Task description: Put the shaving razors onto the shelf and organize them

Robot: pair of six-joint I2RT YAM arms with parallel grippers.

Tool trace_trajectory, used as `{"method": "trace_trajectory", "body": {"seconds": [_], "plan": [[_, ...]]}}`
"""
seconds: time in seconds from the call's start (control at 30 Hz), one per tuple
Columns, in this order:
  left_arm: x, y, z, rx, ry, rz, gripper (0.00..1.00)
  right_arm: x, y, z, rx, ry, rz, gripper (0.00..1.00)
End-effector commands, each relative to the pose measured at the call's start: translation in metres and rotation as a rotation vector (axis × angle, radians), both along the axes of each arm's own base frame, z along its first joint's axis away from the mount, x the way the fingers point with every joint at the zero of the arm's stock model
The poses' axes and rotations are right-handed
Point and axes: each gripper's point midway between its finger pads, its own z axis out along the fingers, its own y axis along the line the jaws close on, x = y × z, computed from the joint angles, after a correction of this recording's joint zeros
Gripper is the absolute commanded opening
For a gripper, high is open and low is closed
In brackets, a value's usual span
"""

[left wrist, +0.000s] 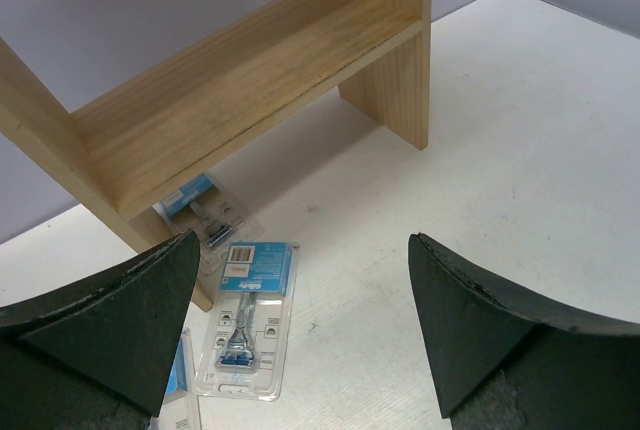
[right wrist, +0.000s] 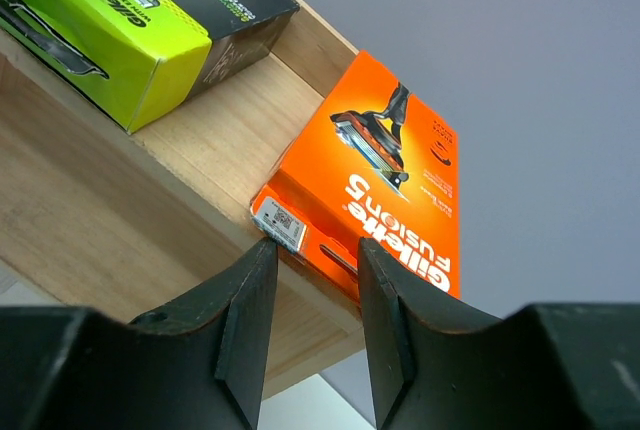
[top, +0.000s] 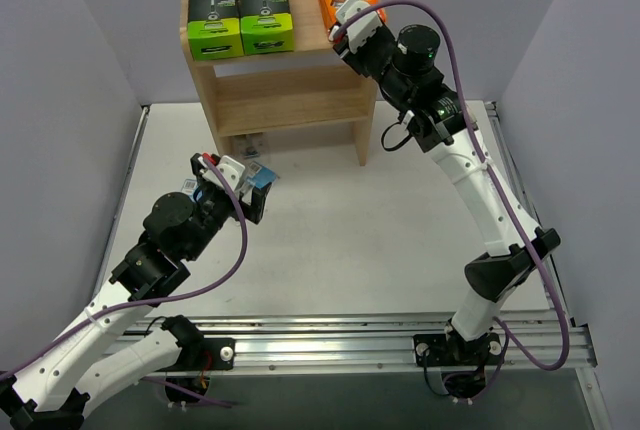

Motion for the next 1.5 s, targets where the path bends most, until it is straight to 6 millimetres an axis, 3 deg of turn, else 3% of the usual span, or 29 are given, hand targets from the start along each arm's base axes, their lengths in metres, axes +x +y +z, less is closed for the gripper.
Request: {"method": "trace_trajectory", "body": {"seconds": [0.0, 0.87, 1.47], "plan": [[-0.004, -0.002, 0.019, -0.044, -0.054, -0.018, 0.94, -0.004, -0.001, 0.038, 0.078, -0.096, -0.017, 0.34], [-0.007, -0.003, 0.020, -0.045, -0.062, -0.025, 0.94, 0.009, 0.006, 0.041, 0.091, -0.101, -0.037, 0.27], [-0.008, -0.003, 0.021, -0.043, -0.065, -0.027, 0.94, 0.012, 0.002, 0.040, 0.084, -0.100, -0.060, 0.40]]}}
